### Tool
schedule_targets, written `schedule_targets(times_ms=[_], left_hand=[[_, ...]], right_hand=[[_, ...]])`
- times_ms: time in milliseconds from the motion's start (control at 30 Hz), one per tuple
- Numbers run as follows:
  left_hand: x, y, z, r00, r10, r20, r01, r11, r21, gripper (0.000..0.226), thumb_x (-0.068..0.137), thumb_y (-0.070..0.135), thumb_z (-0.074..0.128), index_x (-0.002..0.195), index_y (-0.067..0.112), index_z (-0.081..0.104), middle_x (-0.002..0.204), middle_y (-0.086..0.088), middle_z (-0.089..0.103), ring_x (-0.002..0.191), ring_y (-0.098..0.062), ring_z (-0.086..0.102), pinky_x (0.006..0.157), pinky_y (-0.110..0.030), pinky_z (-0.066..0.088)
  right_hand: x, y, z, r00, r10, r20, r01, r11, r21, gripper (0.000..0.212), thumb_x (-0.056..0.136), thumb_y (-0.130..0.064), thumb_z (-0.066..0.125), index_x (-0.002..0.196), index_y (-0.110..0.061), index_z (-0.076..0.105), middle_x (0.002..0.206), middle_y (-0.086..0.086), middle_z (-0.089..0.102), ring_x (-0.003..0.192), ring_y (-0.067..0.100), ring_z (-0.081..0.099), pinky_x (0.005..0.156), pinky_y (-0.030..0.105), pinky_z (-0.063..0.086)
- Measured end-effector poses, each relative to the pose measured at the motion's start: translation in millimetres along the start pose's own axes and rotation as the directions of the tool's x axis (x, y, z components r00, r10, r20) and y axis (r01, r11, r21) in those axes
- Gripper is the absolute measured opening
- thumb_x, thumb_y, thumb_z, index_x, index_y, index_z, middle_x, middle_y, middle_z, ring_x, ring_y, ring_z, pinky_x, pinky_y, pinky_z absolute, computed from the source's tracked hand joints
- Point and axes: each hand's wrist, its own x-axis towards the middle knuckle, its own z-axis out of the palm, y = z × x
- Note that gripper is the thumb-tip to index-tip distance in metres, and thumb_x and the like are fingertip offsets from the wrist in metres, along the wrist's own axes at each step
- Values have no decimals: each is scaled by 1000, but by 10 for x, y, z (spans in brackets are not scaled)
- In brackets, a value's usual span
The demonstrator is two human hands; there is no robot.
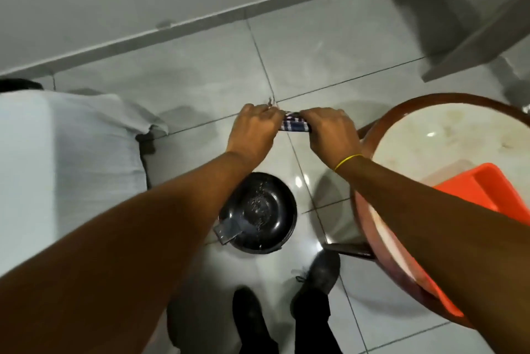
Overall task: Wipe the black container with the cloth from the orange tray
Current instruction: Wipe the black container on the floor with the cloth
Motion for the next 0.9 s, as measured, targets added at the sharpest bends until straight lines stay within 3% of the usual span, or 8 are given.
schedule_targets(times_ms=[100,167,267,433,533,667,800,900], left_hand=[[-715,-322,749,996,-81,49,78,996,53,39,83,5,72,121,11,70,119,-10,75,115,-32,67,93,-46,46],[-1315,-366,1300,963,-142,229,131,989,63,46,89,18,69,134,17,64,135,-6,68,133,-31,57,106,-54,37],[-2234,-186,1997,840,-184,510,186,981,46,43,98,35,59,139,23,61,144,-2,62,143,-30,45,113,-64,24],[-3007,113,2355,843,-275,463,324,946,-29,56,97,45,48,147,21,50,158,-3,46,151,-27,30,113,-69,20],[-3108,130,2367,810,-454,371,528,840,-123,58,100,49,45,152,23,40,163,1,39,156,-21,22,115,-69,18],[-3124,71,2474,531,-777,339,847,503,-172,51,105,50,37,150,26,36,161,0,41,153,-22,28,115,-69,21],[-3027,65,2702,203,-880,429,955,82,-284,46,106,50,29,137,21,47,131,-7,62,123,-31,58,98,-54,47],[-2940,66,2901,104,-894,436,961,-23,-277,48,109,44,25,123,13,59,114,-15,64,104,-36,62,85,-43,49]], right_hand=[[-153,-257,951,994,-92,50,90,995,50,45,80,-2,61,120,-15,76,114,9,79,103,38,73,86,44,53],[-463,-361,1633,970,-130,205,119,991,69,45,83,-6,59,124,-15,74,123,10,76,113,38,70,94,45,49],[-1155,-411,2507,875,-162,456,114,985,133,50,86,0,65,134,-9,72,143,16,69,129,42,64,106,48,47],[-1950,-468,2940,888,-69,455,7,991,136,70,86,-24,63,154,-13,53,169,9,42,154,34,40,124,56,35],[-1979,-542,2893,926,-20,378,-35,990,139,74,82,-37,58,153,-17,52,169,8,40,155,33,38,127,59,27],[-1622,-715,2959,960,71,270,-106,988,116,67,97,-44,55,159,-20,47,173,5,37,159,32,34,126,60,27],[-1203,-865,3244,948,108,300,-118,993,15,68,106,-55,43,167,-27,33,179,5,24,165,34,22,128,68,23],[-1086,-915,3448,930,154,334,-161,987,-5,69,106,-59,37,169,-32,27,180,3,20,166,34,18,127,72,19]])
